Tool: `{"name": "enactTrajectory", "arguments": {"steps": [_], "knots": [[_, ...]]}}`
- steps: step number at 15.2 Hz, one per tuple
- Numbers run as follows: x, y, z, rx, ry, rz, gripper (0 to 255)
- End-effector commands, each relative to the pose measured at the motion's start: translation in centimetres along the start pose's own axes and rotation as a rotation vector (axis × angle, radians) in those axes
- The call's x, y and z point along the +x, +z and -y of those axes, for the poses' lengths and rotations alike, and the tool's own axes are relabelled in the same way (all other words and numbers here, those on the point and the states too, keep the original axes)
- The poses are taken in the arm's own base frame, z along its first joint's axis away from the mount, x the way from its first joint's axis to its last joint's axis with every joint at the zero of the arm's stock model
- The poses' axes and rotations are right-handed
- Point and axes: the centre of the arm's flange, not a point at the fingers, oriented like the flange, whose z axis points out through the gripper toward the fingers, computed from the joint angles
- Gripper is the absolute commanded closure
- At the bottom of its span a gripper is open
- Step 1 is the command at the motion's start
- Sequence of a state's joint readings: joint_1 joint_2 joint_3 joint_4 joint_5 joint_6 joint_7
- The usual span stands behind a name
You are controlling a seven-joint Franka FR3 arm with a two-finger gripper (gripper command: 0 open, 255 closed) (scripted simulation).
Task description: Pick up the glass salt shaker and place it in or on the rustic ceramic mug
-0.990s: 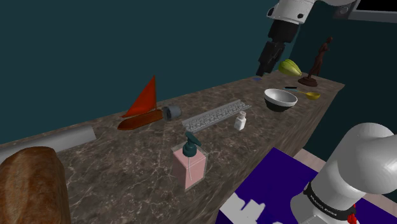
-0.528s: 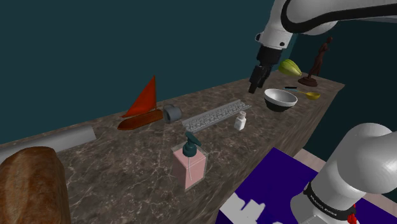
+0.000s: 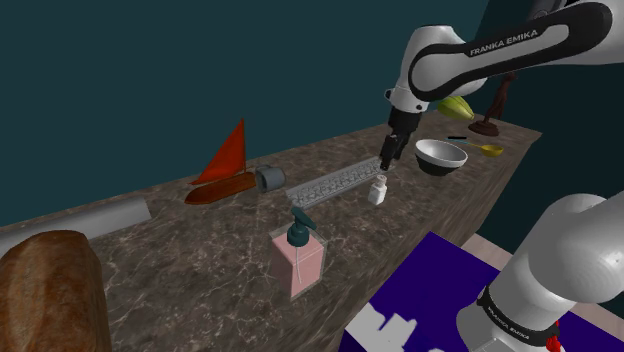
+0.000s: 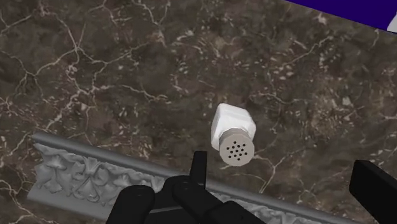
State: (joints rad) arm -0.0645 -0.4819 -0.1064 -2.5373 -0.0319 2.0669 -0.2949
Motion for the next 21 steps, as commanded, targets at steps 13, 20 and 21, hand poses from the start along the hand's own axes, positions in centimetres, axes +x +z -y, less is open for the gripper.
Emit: {"name": "enactTrajectory", "arguments": {"steps": [13, 20, 21], "knots": [[0.9, 7.1, -1.6, -0.015, -0.01, 0.014, 0], [0.9, 7.1, -1.6, -0.015, -0.01, 0.014, 255], [0.9, 7.1, -1.6, -0.015, -0.01, 0.014, 255]]}}
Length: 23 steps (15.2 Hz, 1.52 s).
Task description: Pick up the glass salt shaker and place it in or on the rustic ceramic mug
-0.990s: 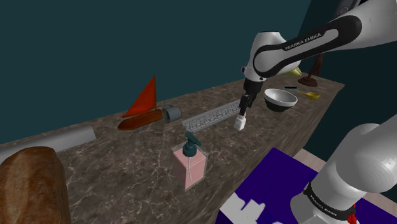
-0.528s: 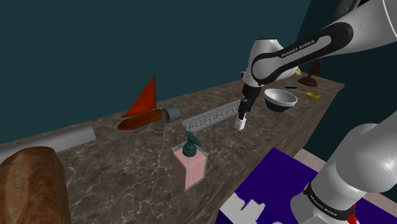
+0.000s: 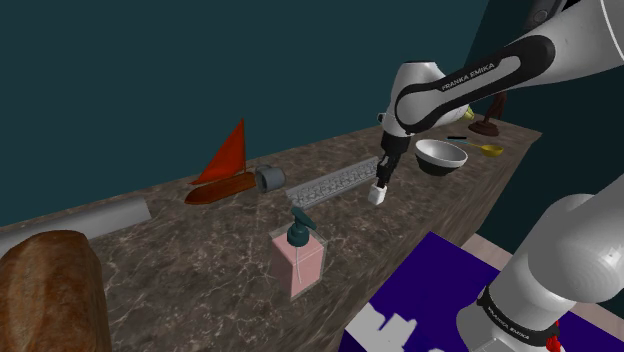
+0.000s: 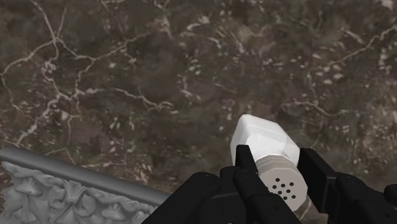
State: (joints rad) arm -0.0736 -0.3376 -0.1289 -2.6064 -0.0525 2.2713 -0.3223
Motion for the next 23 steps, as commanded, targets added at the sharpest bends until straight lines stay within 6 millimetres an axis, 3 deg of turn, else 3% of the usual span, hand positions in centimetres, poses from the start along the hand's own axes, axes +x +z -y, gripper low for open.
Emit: {"name": "enactTrajectory", "arguments": {"steps": [1, 6, 23], "knots": [[0.0, 0.0, 0.0, 0.0, 0.0, 0.0, 255], [0.0, 0.0, 0.0, 0.0, 0.0, 0.0, 255], [0.0, -9.0, 0.0, 0.0, 0.0, 0.0, 255]]}}
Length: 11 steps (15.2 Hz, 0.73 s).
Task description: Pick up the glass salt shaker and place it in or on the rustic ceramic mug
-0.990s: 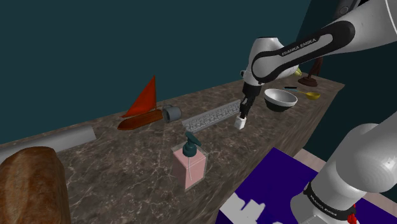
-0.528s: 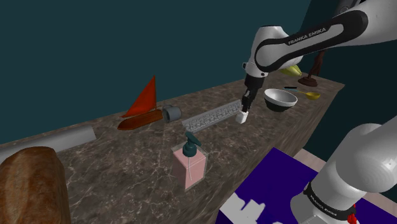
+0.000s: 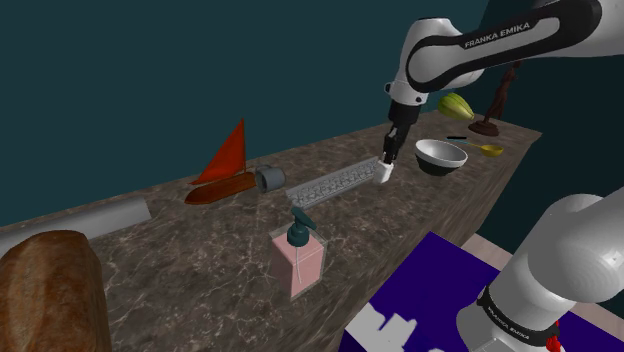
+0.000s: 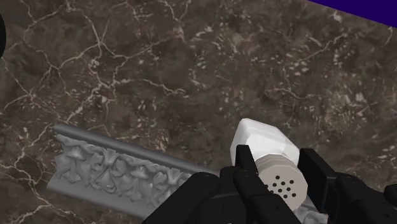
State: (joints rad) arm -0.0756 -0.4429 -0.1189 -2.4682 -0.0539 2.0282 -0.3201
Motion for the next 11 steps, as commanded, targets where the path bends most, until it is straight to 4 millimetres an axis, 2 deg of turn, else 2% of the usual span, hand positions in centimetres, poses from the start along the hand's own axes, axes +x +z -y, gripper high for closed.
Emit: {"name": "enactTrajectory", "arguments": {"steps": [1, 11], "knots": [[0.0, -1.1, 0.1, 0.0, 0.0, 0.0, 255], [0.0, -6.3, 0.2, 0.0, 0.0, 0.0, 255]]}}
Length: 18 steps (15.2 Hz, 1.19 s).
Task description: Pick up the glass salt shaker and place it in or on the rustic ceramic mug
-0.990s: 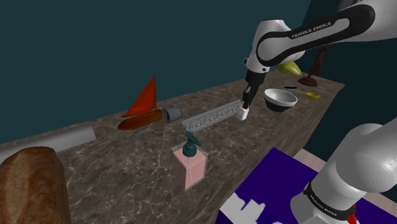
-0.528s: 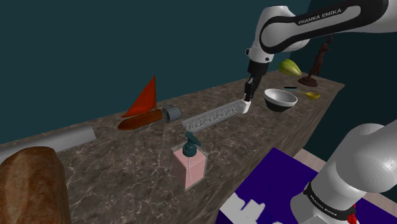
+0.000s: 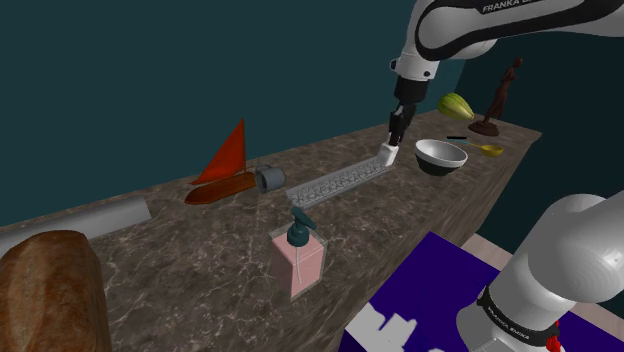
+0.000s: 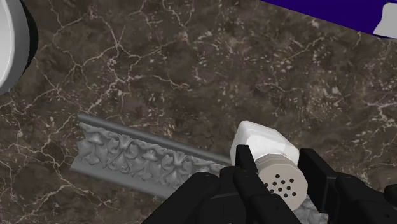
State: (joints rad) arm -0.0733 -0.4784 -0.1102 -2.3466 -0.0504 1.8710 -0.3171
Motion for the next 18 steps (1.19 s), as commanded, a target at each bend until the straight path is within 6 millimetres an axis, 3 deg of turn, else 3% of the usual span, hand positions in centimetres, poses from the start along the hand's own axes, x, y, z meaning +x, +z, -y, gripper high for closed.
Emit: {"name": "enactTrajectory", "arguments": {"steps": [1, 5, 18], "knots": [[0.1, -1.0, 0.0, 0.0, 0.0, 0.0, 255], [0.1, -2.9, 0.0, 0.0, 0.0, 0.0, 255], [15.6, -4.8, 7.2, 0.0, 0.0, 0.0, 255]]}}
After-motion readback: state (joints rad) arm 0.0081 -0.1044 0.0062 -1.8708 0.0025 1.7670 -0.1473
